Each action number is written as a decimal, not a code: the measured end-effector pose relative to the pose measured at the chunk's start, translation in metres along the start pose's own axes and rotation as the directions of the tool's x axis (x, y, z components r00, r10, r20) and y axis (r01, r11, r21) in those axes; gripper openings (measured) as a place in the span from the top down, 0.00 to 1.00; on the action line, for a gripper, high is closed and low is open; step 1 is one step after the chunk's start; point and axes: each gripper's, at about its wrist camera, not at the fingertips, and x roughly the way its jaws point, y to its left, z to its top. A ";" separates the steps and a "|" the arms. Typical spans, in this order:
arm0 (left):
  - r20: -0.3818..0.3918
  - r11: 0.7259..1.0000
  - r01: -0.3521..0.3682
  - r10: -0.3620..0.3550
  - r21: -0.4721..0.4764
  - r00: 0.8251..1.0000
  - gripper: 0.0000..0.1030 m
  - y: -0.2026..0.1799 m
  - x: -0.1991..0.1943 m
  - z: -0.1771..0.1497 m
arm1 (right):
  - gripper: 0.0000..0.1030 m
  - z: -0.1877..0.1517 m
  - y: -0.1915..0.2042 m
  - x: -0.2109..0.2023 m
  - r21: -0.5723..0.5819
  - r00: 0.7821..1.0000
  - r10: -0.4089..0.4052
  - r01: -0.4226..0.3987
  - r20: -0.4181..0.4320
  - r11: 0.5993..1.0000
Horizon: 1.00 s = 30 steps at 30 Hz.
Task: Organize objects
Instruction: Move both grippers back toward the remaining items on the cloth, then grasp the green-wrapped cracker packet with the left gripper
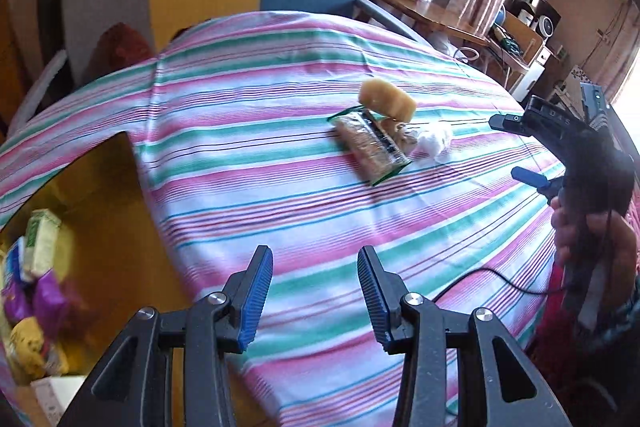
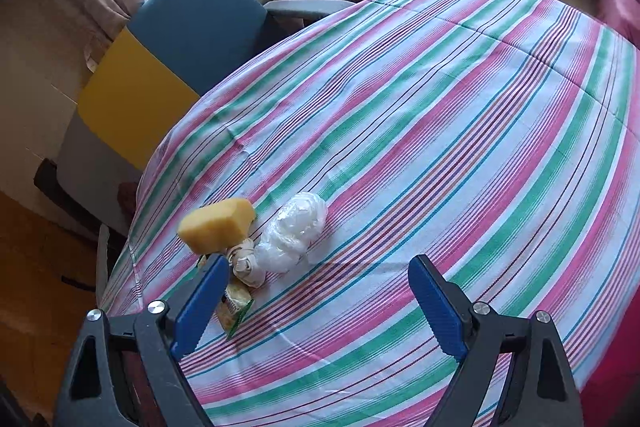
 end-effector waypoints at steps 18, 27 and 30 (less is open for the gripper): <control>-0.070 0.996 0.052 -0.057 -0.075 0.996 0.36 -0.037 0.121 0.091 | 0.09 -0.003 0.003 0.010 0.012 0.993 0.087 -0.086 -0.076 0.996; -0.087 0.995 0.004 -0.012 -0.095 0.996 0.50 -0.032 0.158 0.104 | 0.09 -0.003 0.001 0.013 0.009 0.993 0.091 -0.090 -0.082 0.996; -0.091 0.996 0.015 -0.023 -0.083 0.996 0.61 -0.025 0.148 0.093 | 0.09 -0.003 0.004 0.012 -0.011 0.994 0.083 -0.084 -0.072 0.996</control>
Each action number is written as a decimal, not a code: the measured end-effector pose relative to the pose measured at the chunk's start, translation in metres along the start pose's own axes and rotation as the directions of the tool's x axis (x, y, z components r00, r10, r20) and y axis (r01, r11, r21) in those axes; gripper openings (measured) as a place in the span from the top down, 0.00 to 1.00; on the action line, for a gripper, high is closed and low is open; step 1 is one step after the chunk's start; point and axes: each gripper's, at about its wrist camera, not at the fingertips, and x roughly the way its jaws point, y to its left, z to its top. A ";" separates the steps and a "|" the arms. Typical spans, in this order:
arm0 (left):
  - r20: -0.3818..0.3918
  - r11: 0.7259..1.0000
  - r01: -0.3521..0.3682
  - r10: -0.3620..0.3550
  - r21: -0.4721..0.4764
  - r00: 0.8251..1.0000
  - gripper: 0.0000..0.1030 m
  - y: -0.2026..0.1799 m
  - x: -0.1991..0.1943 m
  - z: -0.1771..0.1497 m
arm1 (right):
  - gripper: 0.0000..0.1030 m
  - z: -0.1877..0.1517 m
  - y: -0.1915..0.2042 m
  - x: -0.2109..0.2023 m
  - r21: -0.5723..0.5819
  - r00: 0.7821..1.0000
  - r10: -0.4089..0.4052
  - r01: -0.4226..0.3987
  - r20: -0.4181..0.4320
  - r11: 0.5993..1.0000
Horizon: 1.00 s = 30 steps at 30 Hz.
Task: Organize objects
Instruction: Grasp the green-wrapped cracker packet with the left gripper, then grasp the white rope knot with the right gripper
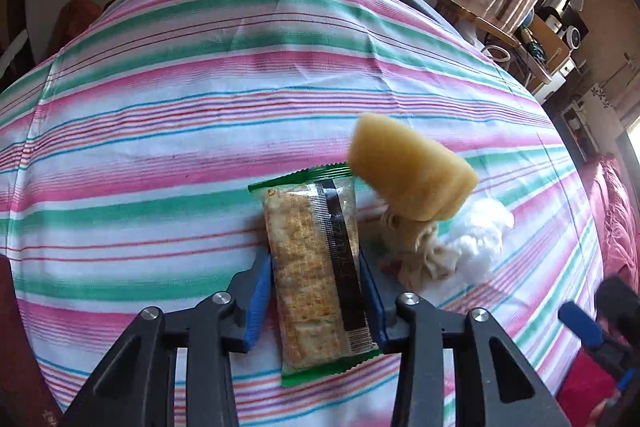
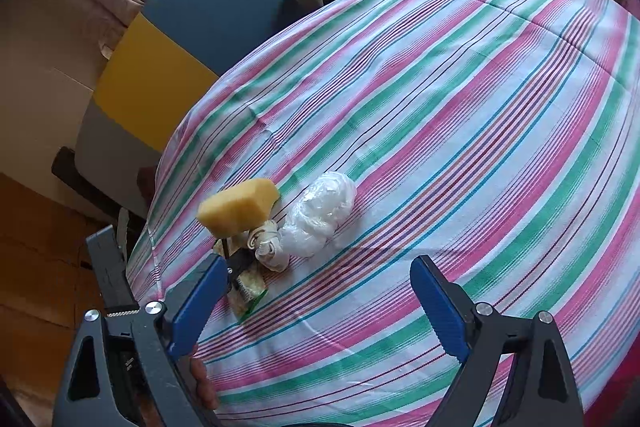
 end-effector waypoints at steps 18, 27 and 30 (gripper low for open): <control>0.070 0.989 0.000 -0.011 0.147 0.997 0.62 0.003 -0.078 -0.161 | 0.12 -0.003 0.002 0.005 -0.052 0.998 -0.054 0.053 -0.014 0.997; 0.093 0.987 0.043 -0.058 0.154 0.994 0.61 0.011 -0.077 -0.160 | 0.47 -0.028 0.046 0.026 -0.343 0.991 -0.130 0.111 -0.033 0.933; 0.107 0.985 0.045 -0.063 0.166 0.992 0.61 0.011 -0.078 -0.162 | 0.56 -0.035 0.052 0.032 -0.399 0.988 -0.152 0.124 -0.040 0.909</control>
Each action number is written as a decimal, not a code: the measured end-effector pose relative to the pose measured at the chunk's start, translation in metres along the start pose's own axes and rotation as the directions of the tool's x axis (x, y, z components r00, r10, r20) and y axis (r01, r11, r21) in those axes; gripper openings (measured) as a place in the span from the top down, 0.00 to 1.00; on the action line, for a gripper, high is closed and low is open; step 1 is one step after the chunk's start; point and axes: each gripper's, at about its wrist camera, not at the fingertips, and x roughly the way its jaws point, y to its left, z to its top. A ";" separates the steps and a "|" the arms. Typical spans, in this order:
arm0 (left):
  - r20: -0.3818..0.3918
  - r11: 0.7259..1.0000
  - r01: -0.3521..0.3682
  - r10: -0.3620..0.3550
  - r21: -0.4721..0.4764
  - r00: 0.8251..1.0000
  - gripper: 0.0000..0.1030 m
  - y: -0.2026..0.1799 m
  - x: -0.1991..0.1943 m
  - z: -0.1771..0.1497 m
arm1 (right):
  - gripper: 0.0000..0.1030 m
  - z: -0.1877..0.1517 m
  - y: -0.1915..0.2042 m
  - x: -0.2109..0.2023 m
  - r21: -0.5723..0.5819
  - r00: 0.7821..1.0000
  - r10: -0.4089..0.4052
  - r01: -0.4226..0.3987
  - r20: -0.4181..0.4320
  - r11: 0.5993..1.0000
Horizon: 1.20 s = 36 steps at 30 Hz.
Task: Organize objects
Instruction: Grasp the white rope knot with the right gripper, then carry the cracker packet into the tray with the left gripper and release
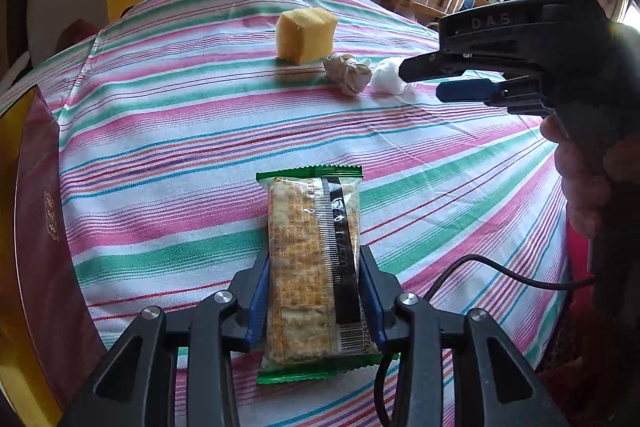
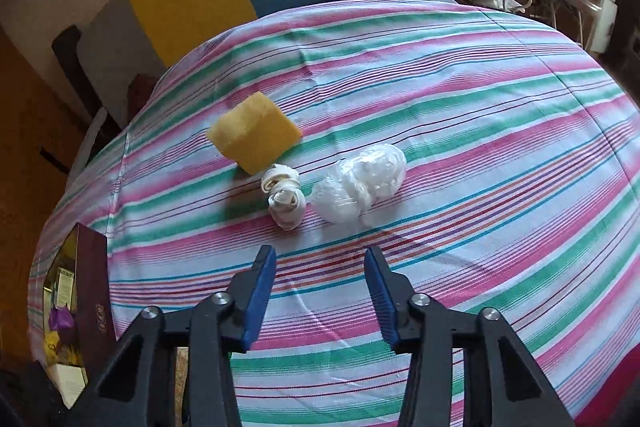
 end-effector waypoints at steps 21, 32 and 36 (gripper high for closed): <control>0.029 1.000 0.010 -0.010 0.017 1.000 0.60 -0.001 0.000 -0.003 | 0.76 0.050 0.065 0.099 -0.336 0.970 -0.173 0.108 -0.171 0.936; 0.039 1.000 0.008 -0.008 -0.002 0.999 0.60 0.001 -0.002 -0.007 | 0.75 -0.017 0.054 0.058 -0.392 0.967 -0.037 -0.067 -0.253 0.917; 0.040 1.000 0.006 -0.006 -0.006 0.999 0.60 0.002 -0.002 -0.007 | 0.75 -0.019 0.041 0.055 -0.344 0.975 0.016 -0.093 -0.220 0.934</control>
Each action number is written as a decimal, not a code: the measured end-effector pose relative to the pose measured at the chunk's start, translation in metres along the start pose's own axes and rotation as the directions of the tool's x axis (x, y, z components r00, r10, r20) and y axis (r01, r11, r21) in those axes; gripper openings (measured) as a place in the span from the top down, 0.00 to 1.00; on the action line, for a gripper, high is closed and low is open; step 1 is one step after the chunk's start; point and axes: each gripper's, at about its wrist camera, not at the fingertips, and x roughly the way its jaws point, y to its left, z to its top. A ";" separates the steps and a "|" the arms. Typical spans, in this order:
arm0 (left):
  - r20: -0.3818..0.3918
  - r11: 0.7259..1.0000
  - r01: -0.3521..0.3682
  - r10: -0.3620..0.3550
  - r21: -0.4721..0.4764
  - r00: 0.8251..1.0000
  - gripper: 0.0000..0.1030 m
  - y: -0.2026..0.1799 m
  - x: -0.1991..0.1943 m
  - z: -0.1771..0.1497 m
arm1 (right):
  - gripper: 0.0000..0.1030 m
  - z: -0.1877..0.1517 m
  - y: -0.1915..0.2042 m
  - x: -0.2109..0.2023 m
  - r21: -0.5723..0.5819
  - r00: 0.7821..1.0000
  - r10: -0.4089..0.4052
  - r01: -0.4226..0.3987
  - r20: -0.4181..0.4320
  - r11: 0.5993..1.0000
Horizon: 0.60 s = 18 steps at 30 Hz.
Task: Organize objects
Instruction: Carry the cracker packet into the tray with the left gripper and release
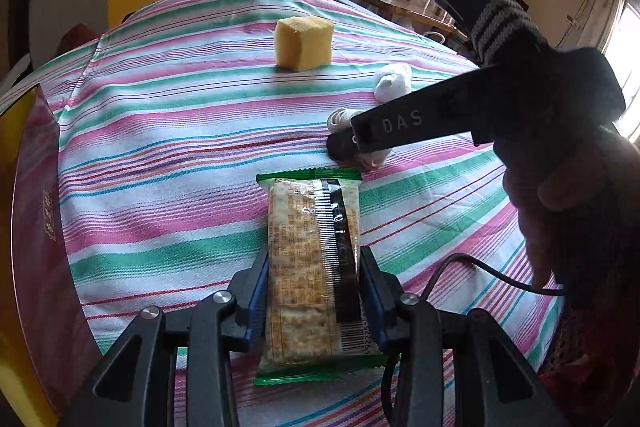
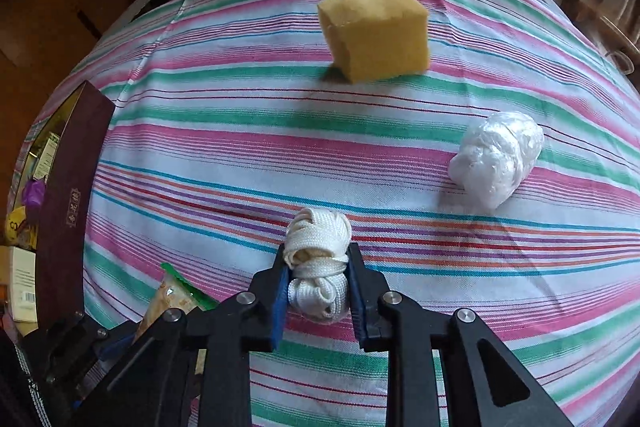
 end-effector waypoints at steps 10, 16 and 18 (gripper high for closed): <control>-0.010 1.000 -0.019 0.019 0.009 1.000 0.62 -0.003 -0.004 0.000 | 0.75 -0.005 -0.001 -0.004 -0.074 0.999 -0.044 0.045 0.021 0.996; -0.039 1.000 0.005 -0.006 -0.014 0.999 0.64 0.001 -0.011 0.004 | 0.75 -0.009 0.006 -0.010 -0.112 0.997 -0.073 0.076 0.034 0.991; -0.014 1.000 0.023 -0.023 -0.019 1.000 0.64 0.000 -0.026 0.006 | 0.75 -0.011 0.006 -0.011 -0.115 0.997 -0.069 0.073 0.038 0.991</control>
